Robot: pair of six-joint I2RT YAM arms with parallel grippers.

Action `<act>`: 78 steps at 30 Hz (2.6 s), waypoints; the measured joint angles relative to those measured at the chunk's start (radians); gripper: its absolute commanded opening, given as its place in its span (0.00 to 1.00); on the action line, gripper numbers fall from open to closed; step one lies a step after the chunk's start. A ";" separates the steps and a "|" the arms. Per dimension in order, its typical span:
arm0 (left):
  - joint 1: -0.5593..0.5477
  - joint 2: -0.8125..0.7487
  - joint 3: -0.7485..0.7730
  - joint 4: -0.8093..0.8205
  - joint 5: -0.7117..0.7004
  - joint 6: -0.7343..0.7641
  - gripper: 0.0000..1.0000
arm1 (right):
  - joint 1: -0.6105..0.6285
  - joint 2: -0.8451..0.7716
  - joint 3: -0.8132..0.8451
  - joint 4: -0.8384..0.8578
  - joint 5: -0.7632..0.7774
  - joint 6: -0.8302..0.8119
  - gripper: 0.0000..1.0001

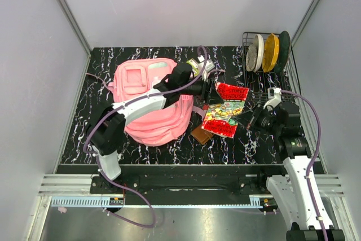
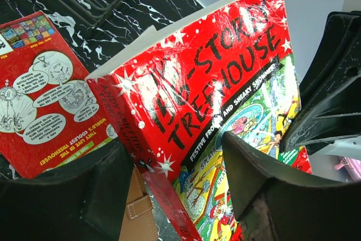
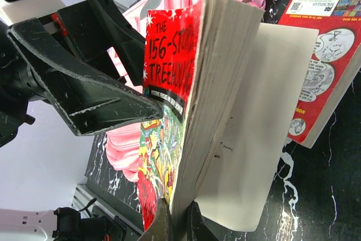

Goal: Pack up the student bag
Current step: Pick up the book from the center of the board.

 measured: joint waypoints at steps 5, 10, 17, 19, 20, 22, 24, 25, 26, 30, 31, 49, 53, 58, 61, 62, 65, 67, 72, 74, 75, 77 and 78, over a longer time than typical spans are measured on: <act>0.004 -0.031 -0.035 0.045 0.002 -0.027 0.78 | 0.000 -0.001 0.000 0.018 -0.015 -0.004 0.00; 0.010 -0.037 -0.060 0.144 0.034 -0.090 0.81 | 0.002 -0.011 -0.013 0.063 -0.068 0.005 0.00; 0.015 -0.037 -0.072 0.227 0.068 -0.151 0.46 | 0.002 -0.018 -0.052 0.122 -0.123 0.037 0.00; 0.018 -0.038 -0.072 0.234 0.080 -0.159 0.31 | 0.002 -0.017 -0.053 0.123 -0.123 0.039 0.00; 0.018 -0.040 -0.072 0.239 0.088 -0.162 0.13 | 0.002 -0.015 -0.055 0.123 -0.121 0.039 0.00; 0.018 -0.048 -0.072 0.244 0.099 -0.178 0.00 | 0.002 -0.002 -0.057 0.122 -0.114 0.040 0.00; 0.017 -0.061 -0.072 0.251 0.099 -0.176 0.00 | 0.005 0.024 -0.057 0.122 -0.100 0.040 0.24; 0.017 -0.072 -0.072 0.237 0.089 -0.164 0.00 | 0.003 0.040 -0.056 0.128 -0.096 0.042 0.33; 0.017 -0.080 -0.075 0.224 0.078 -0.153 0.00 | 0.005 0.056 -0.053 0.132 -0.092 0.049 0.45; 0.015 -0.150 -0.110 0.126 -0.059 -0.097 0.00 | 0.011 0.122 -0.009 0.137 -0.051 0.080 0.86; 0.020 -0.177 -0.126 0.099 -0.103 -0.081 0.00 | 0.010 0.135 0.008 0.140 -0.038 0.092 0.91; 0.164 -0.430 -0.274 0.135 -0.452 -0.394 0.00 | 0.199 0.151 -0.138 0.475 0.064 0.529 0.96; 0.166 -0.430 -0.324 0.205 -0.447 -0.488 0.00 | 0.318 0.209 -0.140 0.605 0.133 0.588 0.97; 0.166 -0.433 -0.377 0.304 -0.446 -0.584 0.00 | 0.369 0.320 -0.193 0.826 0.231 0.671 0.97; 0.166 -0.439 -0.391 0.327 -0.449 -0.602 0.00 | 0.385 0.338 -0.206 0.888 0.259 0.695 0.97; 0.166 -0.443 -0.395 0.329 -0.450 -0.606 0.00 | 0.392 0.345 -0.210 0.912 0.265 0.704 0.97; 0.167 -0.454 -0.407 0.348 -0.454 -0.620 0.00 | 0.417 0.359 -0.225 0.978 0.293 0.724 0.96; 0.167 -0.458 -0.417 0.373 -0.457 -0.634 0.00 | 0.426 0.370 -0.225 1.016 0.310 0.732 0.94; 0.167 -0.458 -0.443 0.417 -0.459 -0.660 0.00 | 0.441 0.411 -0.225 1.110 0.326 0.751 0.75; 0.167 -0.459 -0.452 0.434 -0.462 -0.669 0.00 | 0.443 0.425 -0.225 1.139 0.332 0.758 0.63; 0.167 -0.460 -0.458 0.443 -0.465 -0.674 0.00 | 0.443 0.429 -0.225 1.152 0.335 0.761 0.58; 0.168 -0.460 -0.468 0.455 -0.471 -0.681 0.00 | 0.444 0.431 -0.225 1.171 0.337 0.766 0.53; 0.169 -0.461 -0.475 0.459 -0.473 -0.683 0.00 | 0.444 0.430 -0.225 1.180 0.337 0.768 0.49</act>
